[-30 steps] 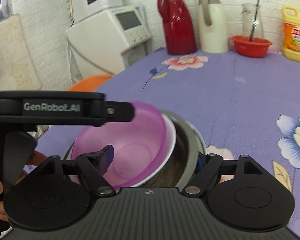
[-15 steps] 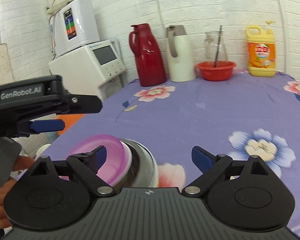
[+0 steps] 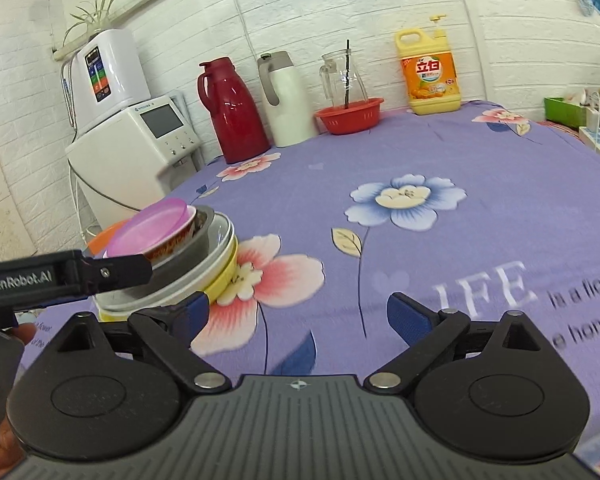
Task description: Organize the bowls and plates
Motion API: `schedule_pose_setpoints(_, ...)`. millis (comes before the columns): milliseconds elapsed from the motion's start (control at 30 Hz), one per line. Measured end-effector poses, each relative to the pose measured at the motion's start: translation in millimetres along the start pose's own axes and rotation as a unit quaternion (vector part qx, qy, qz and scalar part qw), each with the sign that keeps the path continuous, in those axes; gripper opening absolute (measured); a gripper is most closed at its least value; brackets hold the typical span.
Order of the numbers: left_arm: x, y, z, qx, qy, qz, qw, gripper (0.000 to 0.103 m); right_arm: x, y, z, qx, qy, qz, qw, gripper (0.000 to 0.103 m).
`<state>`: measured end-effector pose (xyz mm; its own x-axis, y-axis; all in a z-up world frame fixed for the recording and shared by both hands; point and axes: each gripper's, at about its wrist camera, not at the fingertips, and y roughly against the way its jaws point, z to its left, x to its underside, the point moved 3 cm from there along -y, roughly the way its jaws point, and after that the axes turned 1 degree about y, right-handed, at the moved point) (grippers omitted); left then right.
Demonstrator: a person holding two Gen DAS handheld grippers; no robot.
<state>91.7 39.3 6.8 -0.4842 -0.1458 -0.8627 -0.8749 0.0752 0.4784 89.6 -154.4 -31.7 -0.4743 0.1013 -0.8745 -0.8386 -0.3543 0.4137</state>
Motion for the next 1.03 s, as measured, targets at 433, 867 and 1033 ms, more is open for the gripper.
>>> schedule_pose_setpoints(433,41,43,-8,0.002,-0.013,-0.014,0.9998,0.1,42,25,2,0.019,0.026,0.012,0.999,0.103)
schedule_pose_setpoints(867,55,48,-6,-0.018,-0.024,-0.015,0.9994,0.1,52,41,27,-0.002,0.057,0.001,0.998,0.103)
schedule_pose_setpoints(1033,56,48,-8,-0.011,-0.024,-0.016,0.9995,0.1,55,44,27,-0.003,0.054,0.0,0.999,0.103)
